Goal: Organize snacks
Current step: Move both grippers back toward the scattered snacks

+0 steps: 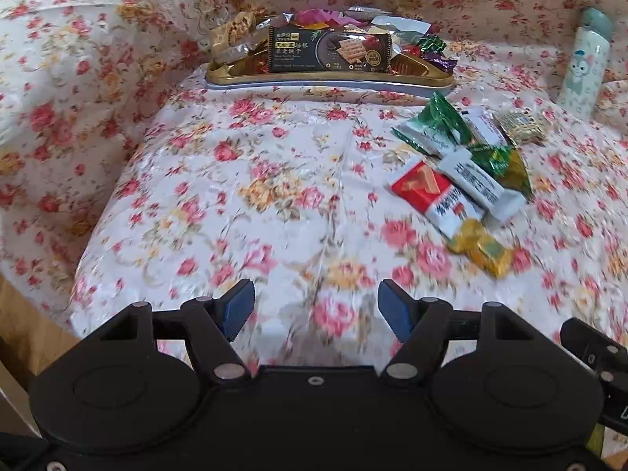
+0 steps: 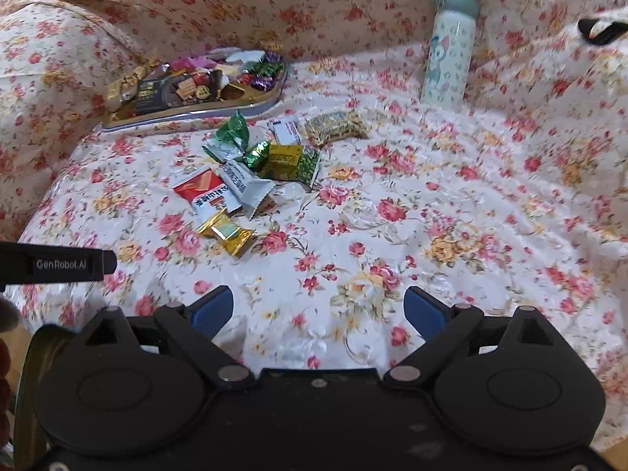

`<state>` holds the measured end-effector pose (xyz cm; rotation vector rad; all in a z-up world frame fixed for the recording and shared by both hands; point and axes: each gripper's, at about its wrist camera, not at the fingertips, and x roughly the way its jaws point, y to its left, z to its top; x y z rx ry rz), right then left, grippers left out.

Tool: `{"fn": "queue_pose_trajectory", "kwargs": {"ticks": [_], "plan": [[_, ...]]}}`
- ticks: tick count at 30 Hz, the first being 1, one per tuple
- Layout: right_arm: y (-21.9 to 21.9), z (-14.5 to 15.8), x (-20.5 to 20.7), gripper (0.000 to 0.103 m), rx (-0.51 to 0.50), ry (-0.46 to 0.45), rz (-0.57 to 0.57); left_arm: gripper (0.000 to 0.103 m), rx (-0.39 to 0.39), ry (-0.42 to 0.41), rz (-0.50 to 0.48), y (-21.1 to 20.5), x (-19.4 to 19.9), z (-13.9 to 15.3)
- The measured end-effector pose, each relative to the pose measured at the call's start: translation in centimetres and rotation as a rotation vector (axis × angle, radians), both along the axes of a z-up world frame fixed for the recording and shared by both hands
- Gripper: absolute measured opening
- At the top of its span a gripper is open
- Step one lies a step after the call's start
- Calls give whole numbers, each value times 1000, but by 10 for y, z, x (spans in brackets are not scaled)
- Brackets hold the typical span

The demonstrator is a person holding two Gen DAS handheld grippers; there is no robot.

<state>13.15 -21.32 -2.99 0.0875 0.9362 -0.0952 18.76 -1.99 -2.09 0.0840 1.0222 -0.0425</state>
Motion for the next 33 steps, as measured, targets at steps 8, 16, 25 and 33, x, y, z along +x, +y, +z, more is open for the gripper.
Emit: {"fn": "queue_pose_trajectory", "kwargs": {"ticks": [8, 16, 25, 33], "plan": [[-13, -20, 37, 94, 5, 42, -13, 72, -46, 18, -63, -14, 34, -9], [-25, -26, 70, 84, 15, 47, -44, 72, -80, -11, -132, -32, 56, -9], [-36, -30, 97, 81, 45, 39, -64, 71, -158, 43, -175, -47, 74, -15], [-38, -34, 100, 81, 55, 43, -72, 72, -159, 81, -136, -59, 91, -23]]}}
